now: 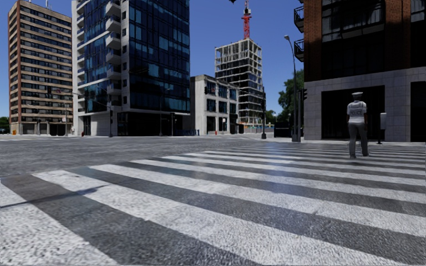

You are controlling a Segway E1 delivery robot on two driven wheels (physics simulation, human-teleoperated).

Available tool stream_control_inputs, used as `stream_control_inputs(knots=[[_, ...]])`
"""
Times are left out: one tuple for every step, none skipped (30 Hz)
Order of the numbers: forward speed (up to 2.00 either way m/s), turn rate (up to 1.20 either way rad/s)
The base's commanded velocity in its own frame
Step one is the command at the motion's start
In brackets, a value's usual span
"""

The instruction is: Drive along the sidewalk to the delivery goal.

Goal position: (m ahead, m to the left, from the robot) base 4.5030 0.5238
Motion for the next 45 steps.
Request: stream_control_inputs(knots=[[1.46,0.0],[1.46,0.0],[1.46,0.0],[1.45,0.0],[1.45,0.0],[1.45,0.0],[1.45,0.0],[1.45,0.0],[1.45,0.0],[1.45,0.0],[1.45,0.0],[1.45,0.0],[1.45,0.0],[1.45,0.0],[1.45,0.0],[1.45,-0.06],[1.45,-0.12],[1.45,-0.12],[1.43,-0.14],[1.42,-0.14],[1.42,-0.14],[1.39,-0.14],[1.39,-0.14],[1.39,-0.14],[1.38,-0.14],[1.38,-0.14],[1.38,-0.14],[1.38,-0.14],[1.37,-0.14],[1.37,-0.14],[1.37,-0.06],[1.37,0.0],[1.37,0.0],[1.37,0.0],[1.37,0.0],[1.37,0.0],[1.37,0.0],[1.37,0.0],[1.37,0.0],[1.37,0.0],[1.37,0.0],[1.37,0.0],[1.37,0.0],[1.37,0.0],[1.35,0.0]])
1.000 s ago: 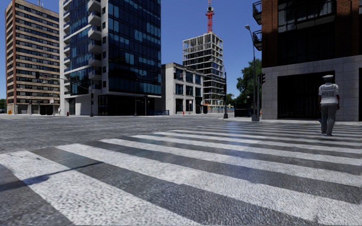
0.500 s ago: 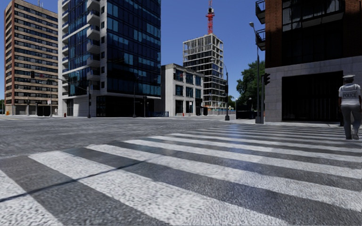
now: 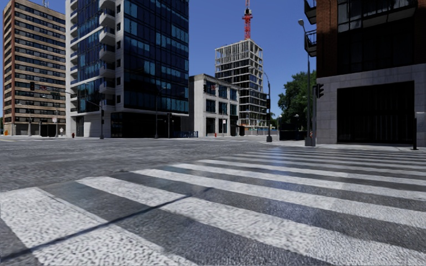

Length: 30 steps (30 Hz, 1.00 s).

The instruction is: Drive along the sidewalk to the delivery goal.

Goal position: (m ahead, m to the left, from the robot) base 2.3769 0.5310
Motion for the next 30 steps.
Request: stream_control_inputs(knots=[[1.3,0.0],[1.18,0.0],[1.11,0.0],[1.09,0.0],[1.08,0.0],[1.08,0.0],[1.08,0.0],[1.08,0.07],[1.08,0.16],[1.08,0.19],[1.08,0.21],[1.08,0.21],[1.08,0.21],[1.08,0.21],[1.08,0.21],[1.08,0.21],[1.08,0.21],[1.08,0.21],[1.08,0.21],[1.08,0.21],[1.08,0.21],[1.08,0.22],[1.08,0.24],[1.08,0.25],[1.08,0.26],[1.08,0.26],[1.08,0.27],[1.08,0.27],[1.08,0.27],[1.08,0.29]])
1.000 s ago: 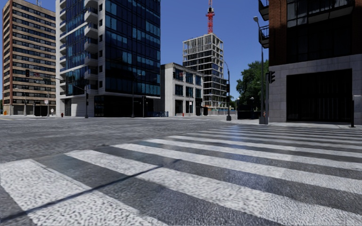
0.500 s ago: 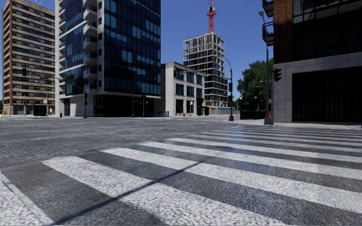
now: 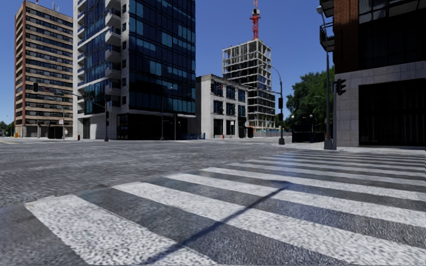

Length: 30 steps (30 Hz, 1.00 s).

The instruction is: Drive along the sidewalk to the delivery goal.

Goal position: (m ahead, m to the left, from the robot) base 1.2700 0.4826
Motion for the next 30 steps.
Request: stream_control_inputs(knots=[[1.08,0.29],[1.08,0.29],[1.08,0.26],[1.08,0.19],[1.08,0.13],[1.08,0.0],[1.08,0.0],[1.08,0.0],[1.08,0.0],[1.08,0.0],[1.08,0.0],[1.08,0.0],[1.08,0.0],[1.08,0.0],[1.07,0.0],[1.07,0.0],[1.07,0.0],[1.07,0.0],[1.07,0.0],[1.07,0.0],[1.03,0.0],[0.95,0.0],[0.82,0.0],[0.82,0.0],[0.71,0.0],[0.71,0.0],[0.69,0.0],[0.68,0.0],[0.68,0.0],[0.67,0.0]])
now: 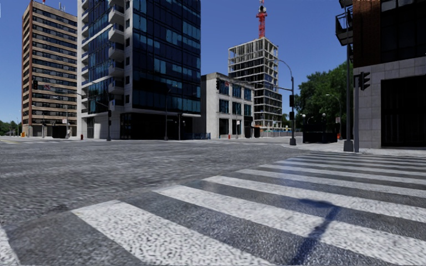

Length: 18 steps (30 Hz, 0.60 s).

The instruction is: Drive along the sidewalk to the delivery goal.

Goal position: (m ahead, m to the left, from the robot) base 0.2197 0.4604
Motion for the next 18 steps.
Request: stream_control_inputs(knots=[[0.67,0.0],[0.67,0.0],[0.6,0.0],[0.39,0.0],[0.0,0.0],[0.0,0.0],[0.0,0.0],[0.0,0.0],[0.0,0.0],[0.0,0.0],[0.0,0.0],[0.0,0.0],[0.0,0.0],[0.0,0.0],[0.0,0.0],[0.0,0.0],[0.0,0.0],[0.0,0.0]])
